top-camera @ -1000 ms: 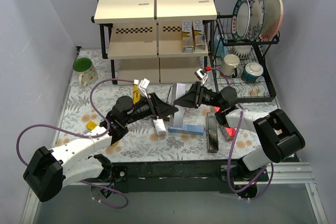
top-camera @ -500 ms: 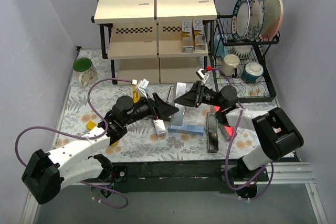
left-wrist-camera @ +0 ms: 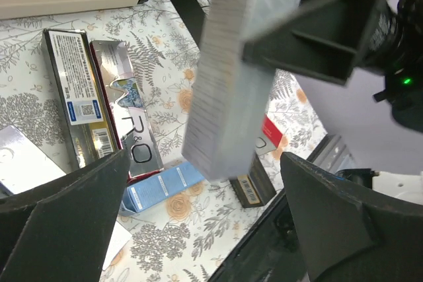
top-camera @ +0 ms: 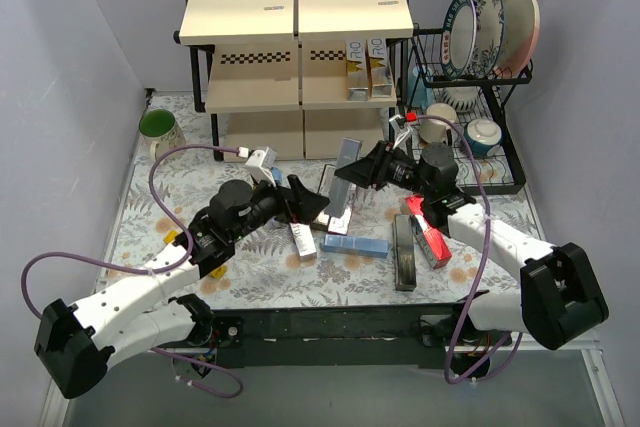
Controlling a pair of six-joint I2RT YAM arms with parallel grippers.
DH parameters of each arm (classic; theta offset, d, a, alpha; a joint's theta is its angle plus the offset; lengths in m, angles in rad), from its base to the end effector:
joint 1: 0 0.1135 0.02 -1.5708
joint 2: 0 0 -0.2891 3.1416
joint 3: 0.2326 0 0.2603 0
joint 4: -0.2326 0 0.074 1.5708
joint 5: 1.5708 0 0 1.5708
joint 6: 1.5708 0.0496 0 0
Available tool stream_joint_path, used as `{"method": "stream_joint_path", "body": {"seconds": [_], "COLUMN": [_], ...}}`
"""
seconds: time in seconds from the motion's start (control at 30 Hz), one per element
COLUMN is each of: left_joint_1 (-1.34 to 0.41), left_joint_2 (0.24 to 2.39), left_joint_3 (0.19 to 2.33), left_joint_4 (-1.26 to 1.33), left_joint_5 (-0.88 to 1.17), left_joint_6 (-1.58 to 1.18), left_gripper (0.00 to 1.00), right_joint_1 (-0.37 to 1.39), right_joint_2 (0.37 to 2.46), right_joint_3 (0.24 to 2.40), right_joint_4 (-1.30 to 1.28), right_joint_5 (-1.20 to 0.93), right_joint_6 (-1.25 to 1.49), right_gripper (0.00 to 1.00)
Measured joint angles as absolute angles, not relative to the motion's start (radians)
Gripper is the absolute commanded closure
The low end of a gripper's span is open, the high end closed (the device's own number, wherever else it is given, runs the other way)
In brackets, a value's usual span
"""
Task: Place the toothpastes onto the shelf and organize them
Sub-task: Pick up the toothpaste from the center of the board.
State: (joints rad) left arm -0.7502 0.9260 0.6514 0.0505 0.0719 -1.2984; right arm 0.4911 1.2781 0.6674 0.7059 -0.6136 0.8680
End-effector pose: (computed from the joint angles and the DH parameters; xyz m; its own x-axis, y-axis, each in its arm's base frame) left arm 0.1634 -0.1572 0.3062 -0.7480 -0.6160 -0.2469 0.0402 0.3294 -0.9433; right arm 0.2445 0.1631 0.3051 -0.6257 0.3728 -0.6852 -0.6399 0.2571 0.7242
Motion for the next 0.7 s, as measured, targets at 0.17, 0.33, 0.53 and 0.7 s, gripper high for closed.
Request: {"method": "stream_joint_path", "body": {"seconds": [0.17, 0.33, 0.53, 0.7], "left_joint_1": [-0.841, -0.965, -1.087, -1.193], "left_joint_2": [0.95, 1.006, 1.046, 1.135], "left_joint_3": [0.686, 0.701, 0.66, 0.639], "left_joint_4": [0.025, 0.041, 0.14, 0.234], "left_joint_5": [-0.027, -0.155, -0.347, -0.52], "left_joint_6": [-1.205, -1.129, -1.122, -1.037], "left_gripper": [0.02, 0.02, 0.02, 0.02], "right_joint_1": [0.491, 0.491, 0.495, 0.5], "right_joint_2": [1.271, 1.271, 1.258, 1.251], "right_joint_3": [0.768, 0.808, 0.814, 0.817], "right_joint_4": [0.36, 0.161, 0.054, 0.019], "right_joint_5": [-0.417, -0.295, -0.202, -0.167], "right_joint_6": [0.781, 0.771, 0.788, 0.822], "right_gripper": [0.9, 0.9, 0.89, 0.9]}}
